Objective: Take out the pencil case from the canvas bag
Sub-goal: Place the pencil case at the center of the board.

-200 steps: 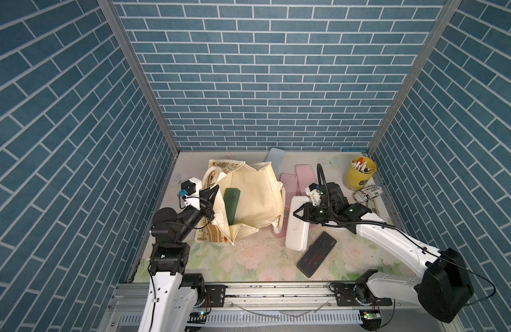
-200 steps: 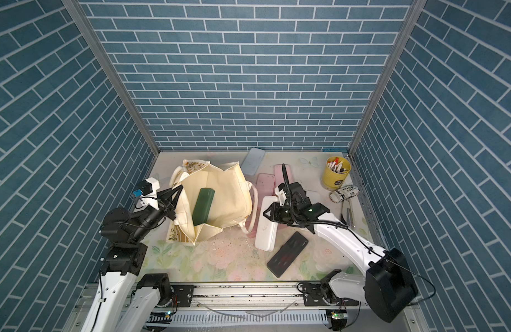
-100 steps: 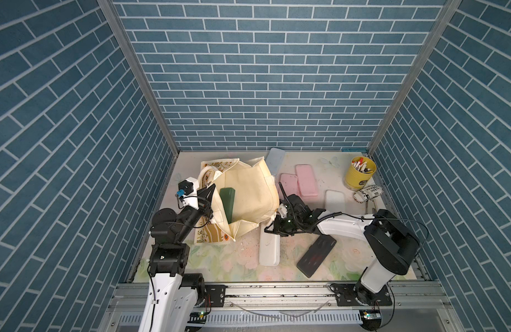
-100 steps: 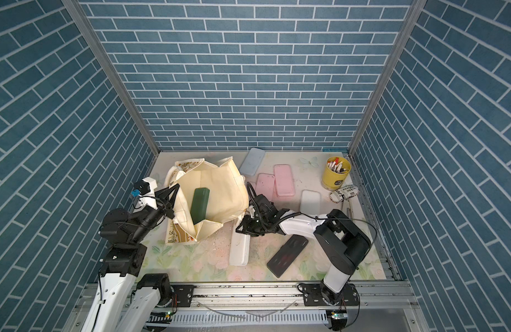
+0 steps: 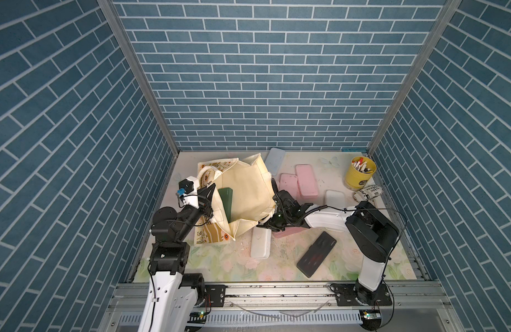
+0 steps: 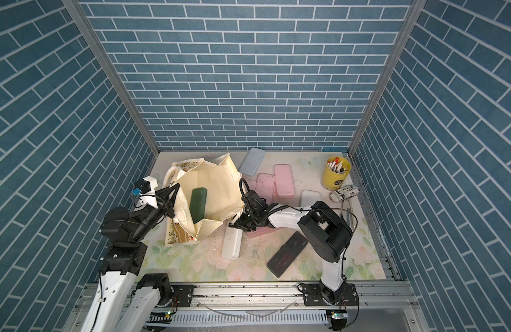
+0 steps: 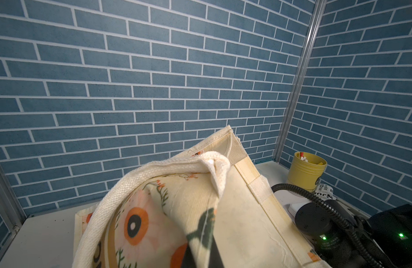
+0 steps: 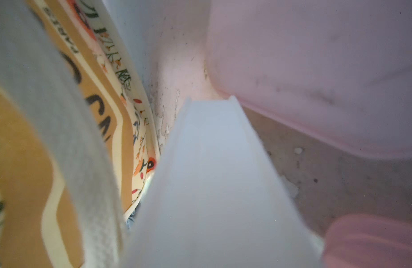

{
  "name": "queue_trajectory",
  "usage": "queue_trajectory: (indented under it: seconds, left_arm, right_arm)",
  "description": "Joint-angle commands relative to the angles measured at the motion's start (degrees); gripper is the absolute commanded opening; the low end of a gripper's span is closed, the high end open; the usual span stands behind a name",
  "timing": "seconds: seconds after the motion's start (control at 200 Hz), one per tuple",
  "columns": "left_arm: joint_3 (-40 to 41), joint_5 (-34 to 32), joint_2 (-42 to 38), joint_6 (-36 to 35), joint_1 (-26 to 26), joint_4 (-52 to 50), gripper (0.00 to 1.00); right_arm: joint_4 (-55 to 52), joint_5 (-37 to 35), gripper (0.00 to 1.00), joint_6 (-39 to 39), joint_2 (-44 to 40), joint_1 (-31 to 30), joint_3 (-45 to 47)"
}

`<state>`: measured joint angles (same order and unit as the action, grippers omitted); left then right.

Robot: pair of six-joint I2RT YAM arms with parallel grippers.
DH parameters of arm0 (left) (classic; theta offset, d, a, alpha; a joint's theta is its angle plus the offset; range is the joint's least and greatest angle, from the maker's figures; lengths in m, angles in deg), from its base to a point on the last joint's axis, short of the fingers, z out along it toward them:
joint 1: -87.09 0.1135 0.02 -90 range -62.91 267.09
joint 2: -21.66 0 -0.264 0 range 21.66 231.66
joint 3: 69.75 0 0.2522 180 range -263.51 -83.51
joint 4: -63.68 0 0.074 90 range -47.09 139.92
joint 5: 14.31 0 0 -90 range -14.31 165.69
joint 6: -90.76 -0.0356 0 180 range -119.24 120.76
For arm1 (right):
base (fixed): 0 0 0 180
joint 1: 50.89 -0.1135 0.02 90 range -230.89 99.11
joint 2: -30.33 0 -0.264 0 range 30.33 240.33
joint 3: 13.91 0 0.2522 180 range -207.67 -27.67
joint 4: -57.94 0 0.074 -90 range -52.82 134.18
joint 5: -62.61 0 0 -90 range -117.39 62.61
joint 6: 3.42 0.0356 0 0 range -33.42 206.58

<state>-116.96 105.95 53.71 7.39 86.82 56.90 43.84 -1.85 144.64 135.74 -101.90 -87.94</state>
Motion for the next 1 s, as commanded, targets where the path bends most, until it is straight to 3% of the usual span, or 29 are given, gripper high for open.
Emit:
queue_trajectory:
  seconds: [0.0,0.365,0.791,0.996]
  left_arm:
    - [-1.55,1.58,-0.39,-0.46,0.10,0.79,0.00]
    - [-1.98,1.86,-0.11,-0.63,0.10,0.63,0.00]
    - [-2.06,2.08,-1.14,-0.76,0.01,0.44,0.00]
    - [-2.35,3.17,-0.90,-0.82,0.25,1.40,0.00]
  right_arm:
    - [-9.44,-7.68,0.43,-2.22,-3.91,-0.16,-2.20]
    - [-16.61,-14.91,0.48,-4.48,-12.24,-0.18,-0.86]
    - [-24.30,-33.30,0.47,-7.95,-26.85,-0.23,0.59]
    - [-28.75,-42.23,0.45,-10.93,-32.53,-0.22,-3.23]
